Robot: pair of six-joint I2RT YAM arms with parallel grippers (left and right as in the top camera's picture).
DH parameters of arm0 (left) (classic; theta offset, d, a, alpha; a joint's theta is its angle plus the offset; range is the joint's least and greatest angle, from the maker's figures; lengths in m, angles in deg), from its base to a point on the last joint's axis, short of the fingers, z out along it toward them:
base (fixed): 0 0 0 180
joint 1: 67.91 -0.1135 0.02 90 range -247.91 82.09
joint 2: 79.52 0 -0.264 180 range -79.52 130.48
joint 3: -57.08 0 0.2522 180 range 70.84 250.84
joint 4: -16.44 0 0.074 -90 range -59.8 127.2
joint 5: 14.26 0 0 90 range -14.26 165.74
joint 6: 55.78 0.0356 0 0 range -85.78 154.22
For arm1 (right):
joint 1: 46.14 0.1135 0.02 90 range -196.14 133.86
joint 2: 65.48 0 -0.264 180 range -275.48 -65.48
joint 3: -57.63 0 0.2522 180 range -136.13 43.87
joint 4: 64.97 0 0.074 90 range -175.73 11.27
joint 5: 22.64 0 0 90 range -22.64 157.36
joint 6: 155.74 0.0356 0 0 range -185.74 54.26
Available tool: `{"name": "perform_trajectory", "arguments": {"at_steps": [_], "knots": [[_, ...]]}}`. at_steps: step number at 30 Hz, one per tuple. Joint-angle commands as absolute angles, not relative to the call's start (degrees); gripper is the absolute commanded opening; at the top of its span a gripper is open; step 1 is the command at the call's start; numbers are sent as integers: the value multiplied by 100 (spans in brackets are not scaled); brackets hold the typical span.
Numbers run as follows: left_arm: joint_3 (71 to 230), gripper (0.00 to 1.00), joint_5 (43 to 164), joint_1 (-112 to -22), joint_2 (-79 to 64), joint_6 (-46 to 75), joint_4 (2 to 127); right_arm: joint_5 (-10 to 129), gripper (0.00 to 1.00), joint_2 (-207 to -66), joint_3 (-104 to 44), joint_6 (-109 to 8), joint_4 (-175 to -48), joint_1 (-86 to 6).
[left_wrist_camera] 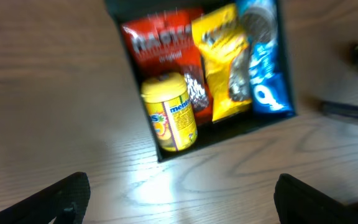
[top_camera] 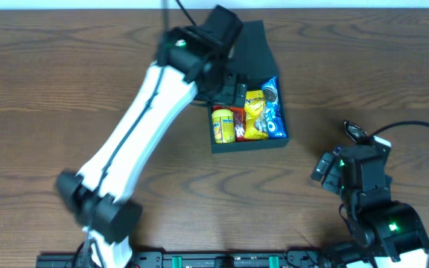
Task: Pack container
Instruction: 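Grasp the yellow Mentos bottle and carry it into the box's left corner, then release the bottle and grasp the blue Eclipse tin with the right gripper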
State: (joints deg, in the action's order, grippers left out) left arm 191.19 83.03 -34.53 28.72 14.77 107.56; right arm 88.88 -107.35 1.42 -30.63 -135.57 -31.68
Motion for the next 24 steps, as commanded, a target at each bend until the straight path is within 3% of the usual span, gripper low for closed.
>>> {"name": "perform_trajectory", "arguments": {"at_steps": [1, 13, 24], "knots": [[19181, 95, 7702, -3479, 2518, 1630, 10958, 9382, 99, -10754, 240, -2501, -13577, -3221], [19181, 95, 7230, -3479, 2142, 1891, 11871, 10055, 99, -11244, 1838, -2294, -11824, -3249], [19181, 95, 7230, -3479, 2142, 1902, 11742, 10033, 99, -12586, 1947, -2619, -10294, -3706]]}}
